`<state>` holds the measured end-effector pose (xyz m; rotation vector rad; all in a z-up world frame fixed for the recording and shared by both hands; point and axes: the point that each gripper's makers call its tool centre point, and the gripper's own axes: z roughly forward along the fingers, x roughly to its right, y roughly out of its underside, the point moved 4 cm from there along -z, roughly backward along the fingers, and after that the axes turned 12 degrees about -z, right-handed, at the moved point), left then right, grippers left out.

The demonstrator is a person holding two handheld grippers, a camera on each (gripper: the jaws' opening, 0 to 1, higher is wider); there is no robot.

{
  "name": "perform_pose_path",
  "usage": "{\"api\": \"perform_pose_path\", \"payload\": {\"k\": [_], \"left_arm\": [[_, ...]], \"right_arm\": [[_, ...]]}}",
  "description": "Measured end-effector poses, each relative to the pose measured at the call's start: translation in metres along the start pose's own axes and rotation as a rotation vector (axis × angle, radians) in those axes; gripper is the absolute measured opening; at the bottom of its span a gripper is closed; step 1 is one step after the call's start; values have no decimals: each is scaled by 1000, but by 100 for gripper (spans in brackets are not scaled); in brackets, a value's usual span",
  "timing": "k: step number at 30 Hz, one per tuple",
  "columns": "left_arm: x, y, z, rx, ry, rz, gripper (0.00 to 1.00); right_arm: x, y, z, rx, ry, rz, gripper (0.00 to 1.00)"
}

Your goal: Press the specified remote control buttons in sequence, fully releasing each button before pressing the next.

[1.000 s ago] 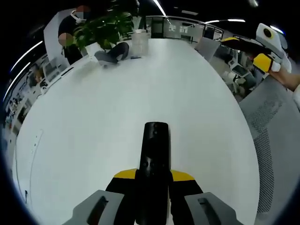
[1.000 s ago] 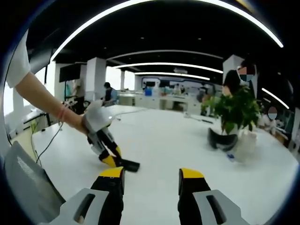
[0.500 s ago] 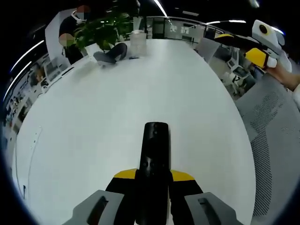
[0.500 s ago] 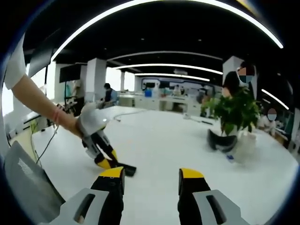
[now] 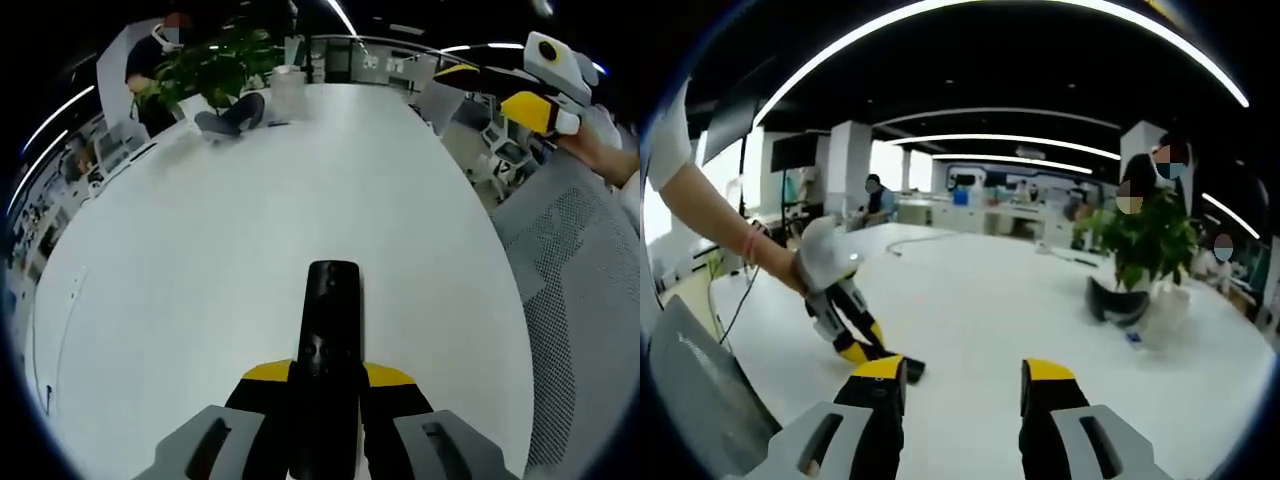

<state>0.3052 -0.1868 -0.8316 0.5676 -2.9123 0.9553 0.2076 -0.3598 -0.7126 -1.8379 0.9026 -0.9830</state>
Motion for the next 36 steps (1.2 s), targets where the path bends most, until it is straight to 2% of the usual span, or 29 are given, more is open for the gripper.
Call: {"api": "perform_pose_path", "payload": {"k": [36], "left_arm": [[43,24,-10,5,-8,-17,24]], "right_arm": [[-8,-3,1,12,-38,-43,43]]}}
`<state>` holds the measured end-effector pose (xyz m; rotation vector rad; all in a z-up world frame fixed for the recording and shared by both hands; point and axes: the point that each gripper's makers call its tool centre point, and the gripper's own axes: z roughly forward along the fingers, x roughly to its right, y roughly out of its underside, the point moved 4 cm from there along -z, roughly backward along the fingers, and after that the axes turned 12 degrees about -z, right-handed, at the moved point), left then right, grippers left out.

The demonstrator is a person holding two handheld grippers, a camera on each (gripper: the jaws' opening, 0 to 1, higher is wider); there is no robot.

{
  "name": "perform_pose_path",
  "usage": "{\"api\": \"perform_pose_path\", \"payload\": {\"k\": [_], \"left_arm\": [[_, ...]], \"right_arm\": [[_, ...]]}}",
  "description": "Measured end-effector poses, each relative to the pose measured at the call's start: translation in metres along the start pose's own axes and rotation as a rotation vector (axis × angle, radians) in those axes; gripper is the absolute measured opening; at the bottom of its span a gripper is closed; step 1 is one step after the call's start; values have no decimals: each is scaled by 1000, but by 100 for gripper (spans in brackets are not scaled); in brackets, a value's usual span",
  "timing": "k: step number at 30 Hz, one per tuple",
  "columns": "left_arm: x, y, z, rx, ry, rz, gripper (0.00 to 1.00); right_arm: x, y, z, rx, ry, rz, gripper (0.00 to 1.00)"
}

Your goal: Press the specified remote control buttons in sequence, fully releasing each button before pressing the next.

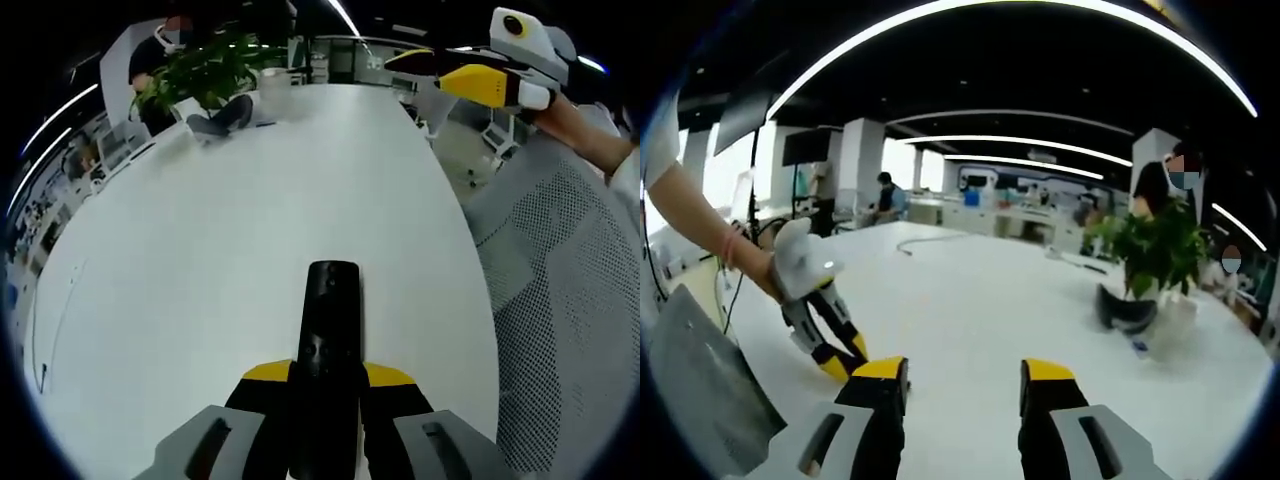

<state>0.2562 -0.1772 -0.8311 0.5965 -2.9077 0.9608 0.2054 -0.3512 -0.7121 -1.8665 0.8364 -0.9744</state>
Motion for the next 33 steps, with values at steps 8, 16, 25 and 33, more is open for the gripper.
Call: {"api": "perform_pose_path", "payload": {"k": [8,16,25,33], "left_arm": [[6,3,-1,3,-5,-5,24],[18,10,-3,11,-7,-10,24],[33,17,-6,25,-10,-4,24],[45,22,-8,25,-7,4,24]], "right_arm": [[-3,-1,1,-1,-18,-10,42],[-7,0,3,-7,-40,-27,42],[-14,0,6,-16,-78,-58,42],[-15,-1,5,-13,-83,-72,41]]}}
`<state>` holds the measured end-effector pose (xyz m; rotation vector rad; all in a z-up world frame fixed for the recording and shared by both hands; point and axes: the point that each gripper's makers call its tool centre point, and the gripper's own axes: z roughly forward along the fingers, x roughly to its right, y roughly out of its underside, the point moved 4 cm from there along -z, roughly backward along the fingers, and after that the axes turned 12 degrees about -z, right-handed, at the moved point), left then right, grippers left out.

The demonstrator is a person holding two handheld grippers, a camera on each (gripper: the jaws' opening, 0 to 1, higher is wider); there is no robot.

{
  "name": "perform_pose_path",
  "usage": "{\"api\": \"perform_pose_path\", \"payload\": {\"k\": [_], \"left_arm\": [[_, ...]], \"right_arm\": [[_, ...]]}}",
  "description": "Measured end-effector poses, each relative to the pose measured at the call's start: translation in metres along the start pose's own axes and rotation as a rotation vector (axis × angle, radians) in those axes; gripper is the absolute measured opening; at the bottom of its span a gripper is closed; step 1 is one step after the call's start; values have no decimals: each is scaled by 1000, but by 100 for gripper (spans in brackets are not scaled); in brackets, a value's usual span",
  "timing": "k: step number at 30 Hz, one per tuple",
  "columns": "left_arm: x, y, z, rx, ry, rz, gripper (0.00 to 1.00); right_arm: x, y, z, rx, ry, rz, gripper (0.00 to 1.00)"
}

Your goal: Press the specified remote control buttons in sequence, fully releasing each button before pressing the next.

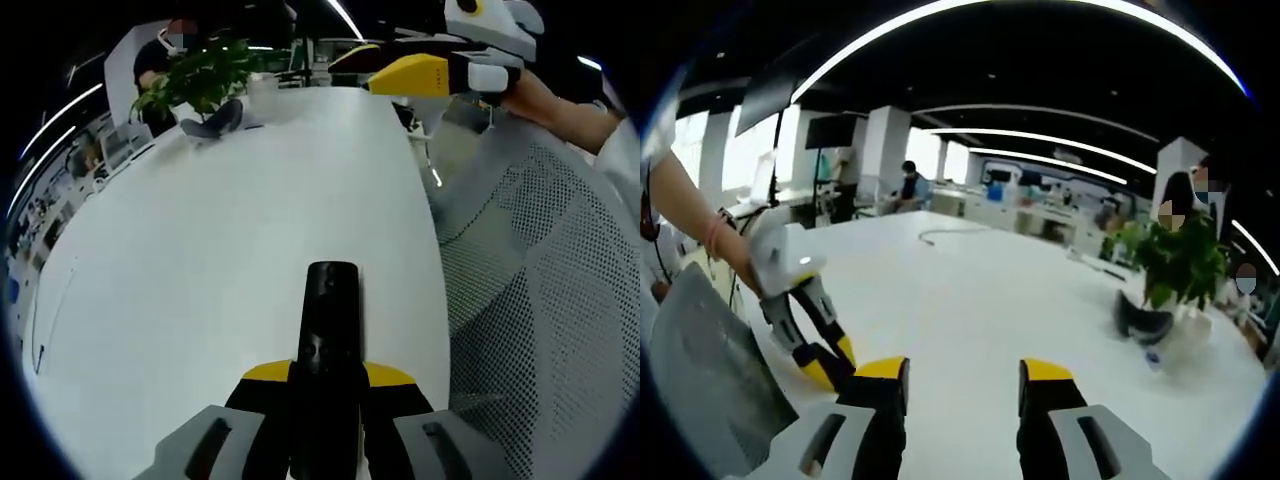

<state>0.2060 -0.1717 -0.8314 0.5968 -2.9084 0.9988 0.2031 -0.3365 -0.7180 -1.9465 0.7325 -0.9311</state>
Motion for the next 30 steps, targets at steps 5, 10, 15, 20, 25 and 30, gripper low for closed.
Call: {"api": "perform_pose_path", "payload": {"k": [5,10,15,20,25,30], "left_arm": [[6,6,-2,1,8,7,24],[8,9,-3,15,21,27,24],[13,16,-7,50,55,58,27],[13,31,-18,61,58,34,34],[17,42,-24,75,52,27,33],[23,42,-23,90,79,70,25]], "right_arm": [[-1,1,1,-7,-5,1,41],[-12,2,5,-36,-50,-51,41],[-18,4,8,-61,-82,-83,41],[-20,5,9,-74,-98,-83,40],[-27,6,12,-90,-134,-98,40],[-35,8,14,-108,-181,-121,39]]}}
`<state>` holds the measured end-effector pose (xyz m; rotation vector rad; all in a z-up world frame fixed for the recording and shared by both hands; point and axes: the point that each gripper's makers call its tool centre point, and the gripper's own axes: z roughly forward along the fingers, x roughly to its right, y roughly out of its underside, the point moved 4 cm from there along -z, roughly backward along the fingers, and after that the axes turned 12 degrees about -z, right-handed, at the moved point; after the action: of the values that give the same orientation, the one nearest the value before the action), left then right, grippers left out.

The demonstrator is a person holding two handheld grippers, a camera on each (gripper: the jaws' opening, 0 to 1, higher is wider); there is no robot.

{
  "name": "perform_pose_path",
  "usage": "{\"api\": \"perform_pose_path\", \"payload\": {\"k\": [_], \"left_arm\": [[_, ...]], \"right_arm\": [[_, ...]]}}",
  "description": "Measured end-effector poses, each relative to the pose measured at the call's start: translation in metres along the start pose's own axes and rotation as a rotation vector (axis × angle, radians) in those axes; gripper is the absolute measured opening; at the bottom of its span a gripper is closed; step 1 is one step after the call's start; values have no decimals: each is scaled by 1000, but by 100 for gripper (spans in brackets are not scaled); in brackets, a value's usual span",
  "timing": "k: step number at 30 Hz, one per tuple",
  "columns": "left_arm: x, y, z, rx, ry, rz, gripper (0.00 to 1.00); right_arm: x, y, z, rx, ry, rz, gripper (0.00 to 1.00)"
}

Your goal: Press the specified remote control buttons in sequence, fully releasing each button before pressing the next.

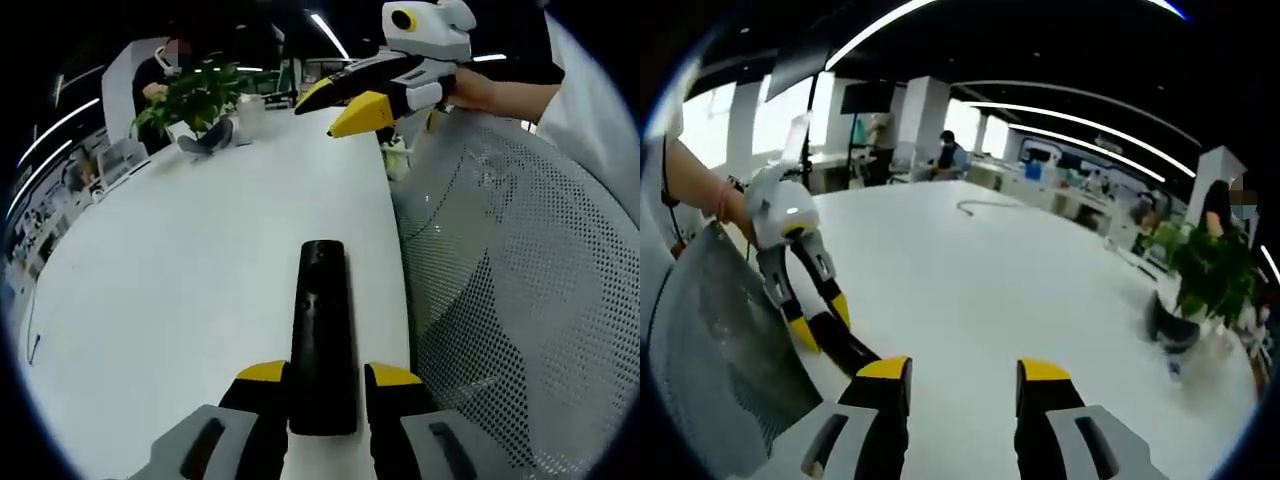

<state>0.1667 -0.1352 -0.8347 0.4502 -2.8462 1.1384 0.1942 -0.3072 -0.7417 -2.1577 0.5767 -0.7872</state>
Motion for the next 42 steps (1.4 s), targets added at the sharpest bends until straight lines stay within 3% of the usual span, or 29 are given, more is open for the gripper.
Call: {"api": "perform_pose_path", "payload": {"k": [5,12,18,23,30,42], "left_arm": [[6,3,0,-5,28,12,25],[10,-1,2,-11,106,94,24],[8,2,-1,10,110,95,24],[6,4,-3,37,131,86,25],[6,6,-7,69,117,63,25],[8,5,-6,-11,88,73,25]], "right_arm": [[-6,0,3,-7,-43,-1,38],[-28,0,9,-24,-178,-18,36],[-48,2,12,-40,-327,-13,33],[-69,7,12,-74,-506,-3,30],[-80,20,21,-171,-608,-189,21],[-82,28,34,-234,-690,-273,9]]}}
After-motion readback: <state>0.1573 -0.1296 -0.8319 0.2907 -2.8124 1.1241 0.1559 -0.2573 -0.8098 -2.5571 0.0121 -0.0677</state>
